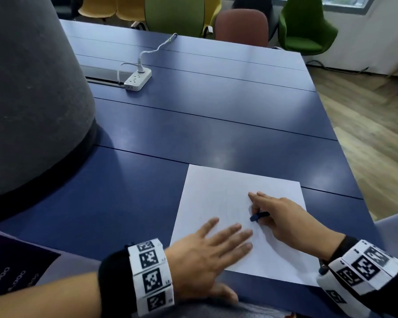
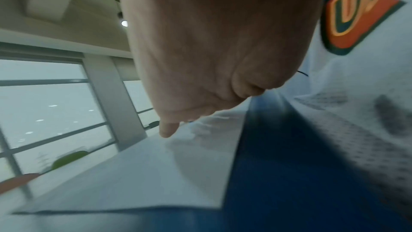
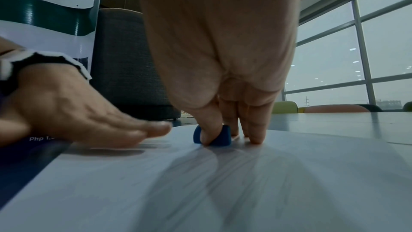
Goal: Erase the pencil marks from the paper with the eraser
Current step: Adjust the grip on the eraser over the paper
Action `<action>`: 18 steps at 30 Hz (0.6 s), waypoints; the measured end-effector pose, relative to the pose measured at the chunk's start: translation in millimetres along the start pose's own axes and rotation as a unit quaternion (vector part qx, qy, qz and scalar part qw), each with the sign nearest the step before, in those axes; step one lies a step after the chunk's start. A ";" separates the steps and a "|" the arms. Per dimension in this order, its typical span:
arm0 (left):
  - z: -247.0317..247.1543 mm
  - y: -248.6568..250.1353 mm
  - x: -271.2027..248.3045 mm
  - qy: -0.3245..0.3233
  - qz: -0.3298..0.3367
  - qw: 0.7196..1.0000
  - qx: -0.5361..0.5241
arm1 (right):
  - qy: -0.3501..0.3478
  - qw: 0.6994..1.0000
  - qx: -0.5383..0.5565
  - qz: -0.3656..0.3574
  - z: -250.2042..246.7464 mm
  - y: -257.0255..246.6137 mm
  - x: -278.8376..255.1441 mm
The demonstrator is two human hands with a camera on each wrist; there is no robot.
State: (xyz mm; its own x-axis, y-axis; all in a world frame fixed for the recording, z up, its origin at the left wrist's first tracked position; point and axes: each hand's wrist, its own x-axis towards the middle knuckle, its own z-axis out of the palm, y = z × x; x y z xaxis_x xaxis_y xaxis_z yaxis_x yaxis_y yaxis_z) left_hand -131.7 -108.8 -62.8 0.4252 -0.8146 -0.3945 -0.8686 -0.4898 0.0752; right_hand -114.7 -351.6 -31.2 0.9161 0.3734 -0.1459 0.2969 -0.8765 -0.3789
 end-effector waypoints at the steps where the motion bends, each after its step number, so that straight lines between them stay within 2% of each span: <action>1: 5.9 1.7 -0.2 0.009 0.002 1.000 -0.005 | -0.003 1.000 0.003 -0.001 -0.7 0.5 -0.3; 4: -1.2 -5.3 -11.8 0.031 -0.022 0.999 -0.007 | -0.028 0.999 0.026 -0.002 -4.7 -1.2 -0.2; 7: -4.5 -30.0 -24.3 -0.021 -0.137 0.990 -0.035 | -0.049 0.998 0.040 0.015 -6.9 -1.1 -2.0; 9: -6.0 -44.8 -29.0 -0.012 -0.206 0.978 -0.041 | -0.056 0.997 0.046 0.022 -6.3 1.5 -1.7; 10: -6.7 -44.6 -29.5 0.007 -0.206 0.978 -0.028 | -0.059 0.997 0.047 0.024 -5.5 2.9 -1.4; 11: -7.2 -39.1 -28.2 0.034 -0.175 0.984 -0.013 | -0.062 0.997 0.047 0.024 -5.1 3.9 -0.9; 14: 9.6 -9.8 -19.2 0.050 0.004 0.998 0.035 | -0.060 0.997 0.041 0.016 -4.7 5.2 0.0; 15: 7.5 -3.5 -19.1 0.052 0.024 0.997 0.046 | -0.059 0.997 0.039 0.016 -5.0 5.0 0.0; 16: 7.5 -3.4 -19.7 0.057 0.013 0.997 0.053 | -0.061 0.997 0.042 0.015 -5.6 4.4 -0.3; 18: 3.8 -16.2 -24.4 0.056 -0.079 0.995 0.031 | -0.064 0.997 0.050 0.016 -6.5 2.9 -0.6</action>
State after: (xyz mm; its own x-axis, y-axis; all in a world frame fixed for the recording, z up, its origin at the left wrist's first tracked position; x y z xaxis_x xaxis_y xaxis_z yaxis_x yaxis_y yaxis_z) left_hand -129.0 -79.8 -57.9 0.5805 -0.7601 -0.2921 -0.8012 -0.5972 -0.0380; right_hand -112.7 -356.3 -26.3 0.8809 0.3869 -0.2727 0.2335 -0.8563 -0.4606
